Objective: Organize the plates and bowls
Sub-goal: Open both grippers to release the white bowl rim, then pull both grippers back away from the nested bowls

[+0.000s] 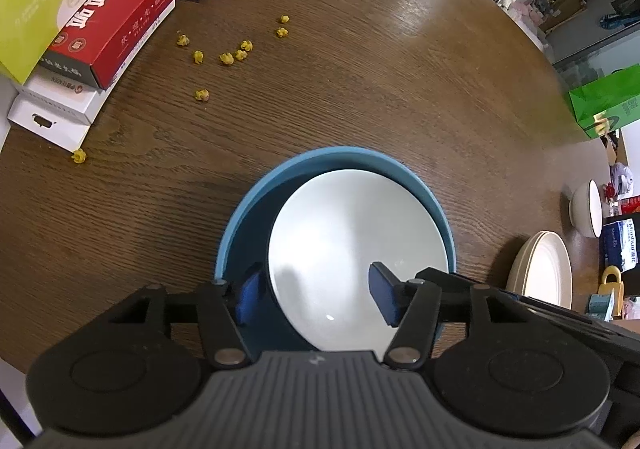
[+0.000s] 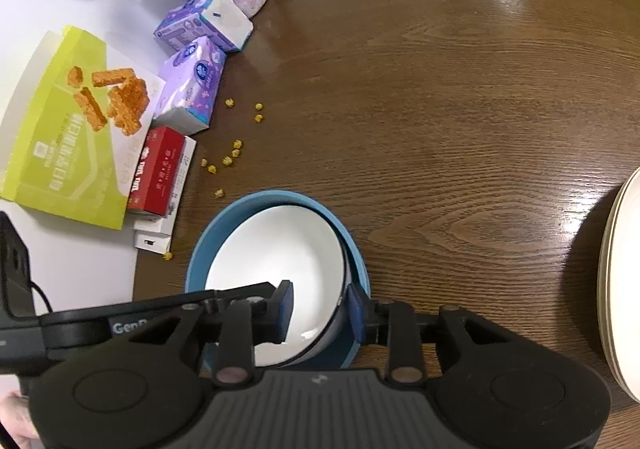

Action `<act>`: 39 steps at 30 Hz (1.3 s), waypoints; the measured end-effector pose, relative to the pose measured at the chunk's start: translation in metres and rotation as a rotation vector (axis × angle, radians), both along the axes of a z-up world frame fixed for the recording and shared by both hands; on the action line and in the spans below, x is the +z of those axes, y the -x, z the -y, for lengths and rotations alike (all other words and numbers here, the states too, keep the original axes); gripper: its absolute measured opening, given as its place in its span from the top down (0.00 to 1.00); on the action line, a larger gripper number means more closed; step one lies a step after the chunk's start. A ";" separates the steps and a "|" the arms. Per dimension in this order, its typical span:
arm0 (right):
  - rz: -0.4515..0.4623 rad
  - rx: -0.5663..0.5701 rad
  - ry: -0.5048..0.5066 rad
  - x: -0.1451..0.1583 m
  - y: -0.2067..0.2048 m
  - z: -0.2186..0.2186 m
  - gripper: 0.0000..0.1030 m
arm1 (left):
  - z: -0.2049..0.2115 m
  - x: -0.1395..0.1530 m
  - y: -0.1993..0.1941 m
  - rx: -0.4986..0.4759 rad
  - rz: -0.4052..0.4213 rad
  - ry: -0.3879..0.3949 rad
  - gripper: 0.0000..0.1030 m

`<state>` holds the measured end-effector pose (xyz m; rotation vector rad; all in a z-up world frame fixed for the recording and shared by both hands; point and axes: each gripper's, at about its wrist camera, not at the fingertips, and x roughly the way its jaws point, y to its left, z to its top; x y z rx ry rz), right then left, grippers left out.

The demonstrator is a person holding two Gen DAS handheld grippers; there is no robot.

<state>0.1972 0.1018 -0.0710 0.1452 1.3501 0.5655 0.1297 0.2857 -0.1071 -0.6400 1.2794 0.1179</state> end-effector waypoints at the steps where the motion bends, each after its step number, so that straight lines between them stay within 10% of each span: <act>1: 0.000 0.000 -0.005 0.001 0.000 0.000 0.68 | 0.000 0.000 0.000 0.002 0.000 0.003 0.42; 26: 0.116 -0.070 -0.026 0.021 0.002 0.035 0.06 | -0.002 0.020 0.007 0.009 0.097 -0.005 0.00; 39: 0.139 -0.113 -0.020 0.026 0.006 0.053 0.01 | 0.000 0.037 0.009 -0.009 0.143 -0.022 0.00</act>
